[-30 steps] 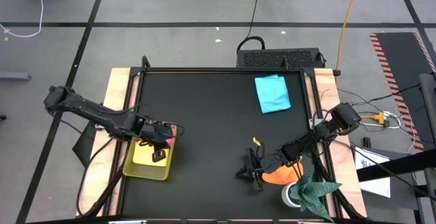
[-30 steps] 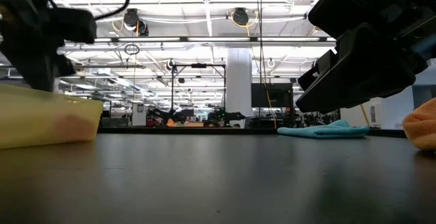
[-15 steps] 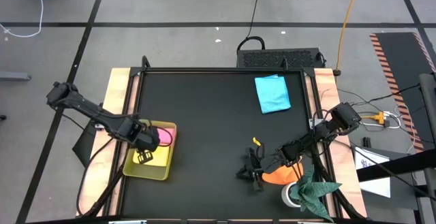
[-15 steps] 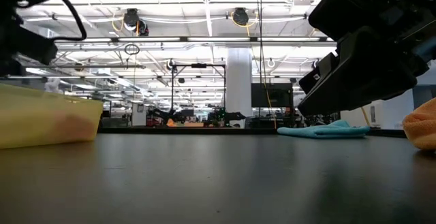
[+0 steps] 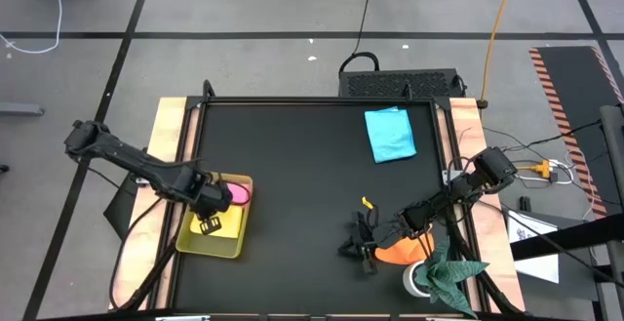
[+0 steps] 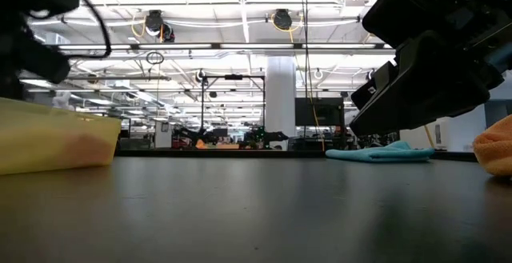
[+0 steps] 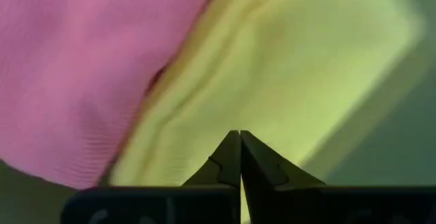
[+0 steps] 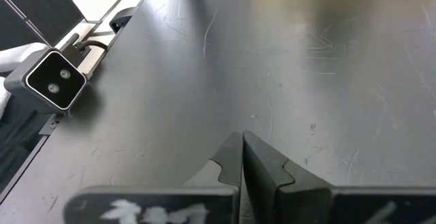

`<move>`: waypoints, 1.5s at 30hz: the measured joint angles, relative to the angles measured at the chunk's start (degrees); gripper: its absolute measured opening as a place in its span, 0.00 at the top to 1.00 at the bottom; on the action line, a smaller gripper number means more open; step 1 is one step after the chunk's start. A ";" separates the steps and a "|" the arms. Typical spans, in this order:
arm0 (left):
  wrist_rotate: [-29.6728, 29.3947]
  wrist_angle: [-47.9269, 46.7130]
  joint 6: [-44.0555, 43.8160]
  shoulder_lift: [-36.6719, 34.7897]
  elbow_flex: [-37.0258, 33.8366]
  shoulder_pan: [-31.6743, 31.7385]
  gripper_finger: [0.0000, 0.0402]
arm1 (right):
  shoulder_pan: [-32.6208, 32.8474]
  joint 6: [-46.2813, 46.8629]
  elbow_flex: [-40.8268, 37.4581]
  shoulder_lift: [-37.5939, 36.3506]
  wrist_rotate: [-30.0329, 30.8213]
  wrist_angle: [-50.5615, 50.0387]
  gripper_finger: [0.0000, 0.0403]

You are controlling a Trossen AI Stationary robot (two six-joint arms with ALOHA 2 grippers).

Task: Fold microfiber towels
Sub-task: Put the yellow microfiber towel into the yellow bin, then fold the orange microfiber towel

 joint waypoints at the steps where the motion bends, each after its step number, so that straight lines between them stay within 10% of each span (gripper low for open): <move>1: 0.12 0.22 -0.57 0.00 1.02 0.00 0.99 | 0.00 0.00 0.00 0.00 0.00 0.00 0.99; 13: -10.94 17.00 1.52 2.01 1.36 0.02 0.99 | 0.00 -0.02 0.00 0.00 0.00 0.00 0.99; 30: -9.56 22.63 8.46 4.09 2.68 -0.18 0.94 | 0.00 -0.20 0.02 -0.02 0.00 0.94 0.99; 45: -37.05 50.91 23.48 3.45 6.03 -7.34 0.94 | -0.16 -1.41 0.02 -0.02 3.14 2.57 0.99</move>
